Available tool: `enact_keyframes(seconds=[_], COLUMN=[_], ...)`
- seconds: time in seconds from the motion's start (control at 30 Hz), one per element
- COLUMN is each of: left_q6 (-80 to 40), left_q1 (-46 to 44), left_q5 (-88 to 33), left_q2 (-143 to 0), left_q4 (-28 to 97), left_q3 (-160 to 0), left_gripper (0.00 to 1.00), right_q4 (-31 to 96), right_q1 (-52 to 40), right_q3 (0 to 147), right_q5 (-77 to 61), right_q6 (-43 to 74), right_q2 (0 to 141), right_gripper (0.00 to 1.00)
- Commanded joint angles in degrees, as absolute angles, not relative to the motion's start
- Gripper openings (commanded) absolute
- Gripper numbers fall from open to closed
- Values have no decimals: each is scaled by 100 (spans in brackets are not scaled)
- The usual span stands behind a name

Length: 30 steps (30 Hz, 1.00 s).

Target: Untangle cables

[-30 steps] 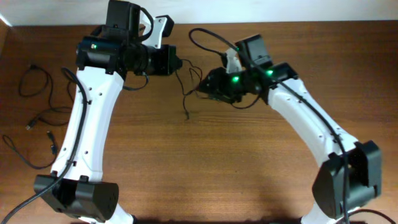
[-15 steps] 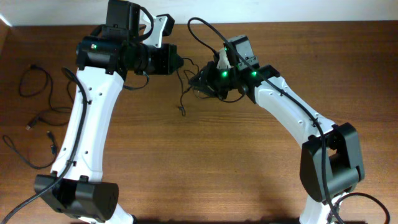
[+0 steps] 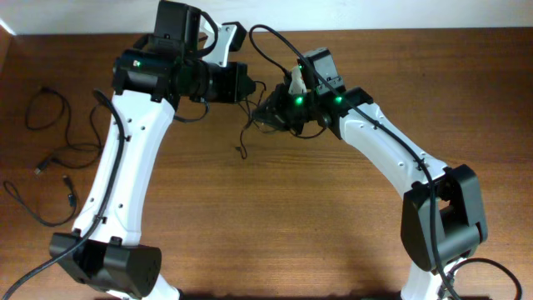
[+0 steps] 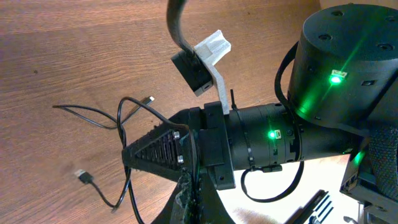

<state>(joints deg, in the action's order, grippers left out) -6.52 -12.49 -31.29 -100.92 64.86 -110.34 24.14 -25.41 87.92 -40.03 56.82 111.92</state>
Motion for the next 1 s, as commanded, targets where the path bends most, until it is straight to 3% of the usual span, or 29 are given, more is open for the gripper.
enact_keyframes(seconds=[0.0,0.07,0.13,0.2,0.27,0.43,0.6,0.8,0.97], left_q6=[-683,-683,-683,-683,-685,-683,-676,-620,-615], left_q1=[-1249,-1278,-1275,-1275,-1278,-1251,-1188,-781,-851], left_q5=[-3063,-3065,-3061,-2842,-2740,-2692,-1500,-1479,-3085], left_q2=[-10038,-10038,-10038,-10042,-10095,-10405,-10724,-11115,-11651], left_q4=[6451,6447,6418,6311,6300,6348,6921,7022,6508], left_q3=[-10995,-10993,-10991,-10991,-10986,-10984,-10984,-10663,-10082], left_gripper=[0,0,0,0,0,0,0,0,0], right_q4=[2467,2464,2512,2646,2703,2749,2840,3081,2550], right_q1=[-2598,-2598,-2598,-2598,-2598,-2491,-1964,-805,-711], right_q3=[8790,8790,8790,8790,8790,8790,8790,8792,8792], right_q5=[-4032,-4032,-4034,-4034,-4034,-4029,-4032,-4772,-5601], right_q6=[5594,5596,5572,5443,5424,5256,4318,4064,4121], right_q2=[11205,11205,11205,11205,11205,11205,11098,10134,9185], right_gripper=[9,12,26,27,26,4,4,4,4])
